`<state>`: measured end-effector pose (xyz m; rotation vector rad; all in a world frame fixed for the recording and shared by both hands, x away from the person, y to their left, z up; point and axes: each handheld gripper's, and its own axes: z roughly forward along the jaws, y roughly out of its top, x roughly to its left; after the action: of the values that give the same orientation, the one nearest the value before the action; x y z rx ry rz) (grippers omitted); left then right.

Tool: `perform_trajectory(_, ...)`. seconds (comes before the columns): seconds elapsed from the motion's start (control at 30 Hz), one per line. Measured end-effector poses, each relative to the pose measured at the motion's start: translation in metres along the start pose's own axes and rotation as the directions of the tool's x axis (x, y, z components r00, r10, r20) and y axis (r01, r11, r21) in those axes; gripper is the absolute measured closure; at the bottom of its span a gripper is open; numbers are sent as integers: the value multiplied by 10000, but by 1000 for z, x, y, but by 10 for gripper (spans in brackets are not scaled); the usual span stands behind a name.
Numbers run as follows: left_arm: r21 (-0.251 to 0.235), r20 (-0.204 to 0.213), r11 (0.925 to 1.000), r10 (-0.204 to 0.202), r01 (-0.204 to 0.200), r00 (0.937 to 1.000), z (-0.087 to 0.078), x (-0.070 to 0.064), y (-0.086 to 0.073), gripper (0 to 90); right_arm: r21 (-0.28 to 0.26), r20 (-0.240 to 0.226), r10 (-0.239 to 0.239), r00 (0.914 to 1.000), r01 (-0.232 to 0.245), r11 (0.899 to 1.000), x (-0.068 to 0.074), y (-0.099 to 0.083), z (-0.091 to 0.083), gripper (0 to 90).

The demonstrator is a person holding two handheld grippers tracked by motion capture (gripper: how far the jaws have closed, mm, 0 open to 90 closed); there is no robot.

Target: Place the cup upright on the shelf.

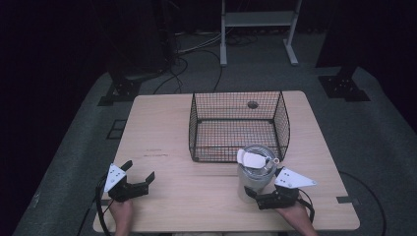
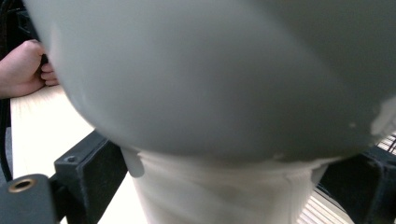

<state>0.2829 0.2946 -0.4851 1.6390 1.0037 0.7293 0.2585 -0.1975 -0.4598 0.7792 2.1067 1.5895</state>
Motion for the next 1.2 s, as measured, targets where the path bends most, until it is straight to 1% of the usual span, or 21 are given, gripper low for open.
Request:
perform_trajectory(0.13, 5, 5, 10000, 2, -2, 10000, 0, 0, 0, 0, -140, 11, 29, 10000, -29, 9999, 0, -1, 2, 71)
perform_trajectory(0.47, -33, 18, 10000, -31, 31, 10000, 0, 0, 0, 0, -213, 117, 53, 9999, -51, 9998, 1, 0, 4, 72)
perform_trajectory(0.5, -40, 16, 10000, -35, 35, 10000, 0, 0, 0, 0, -191, 116, 122, 9999, -119, 9997, 1, 0, 4, 74)
perform_trajectory(0.7, -38, 25, 10000, -39, 39, 10000, 0, 0, 0, 0, 4, 120, 120, 9999, -120, 9999, 1, 2, 3, 81)
perform_trajectory(1.03, -52, 39, 10000, -49, 49, 10000, 0, 0, 0, 0, -50, 328, 77, 9994, -75, 10000, 3, 2, 2, 84)
perform_trajectory(1.2, -41, 52, 10000, -64, 64, 10000, 0, 1, 0, 0, 84, 331, 155, 9993, -158, 9998, 3, 4, 1, 84)
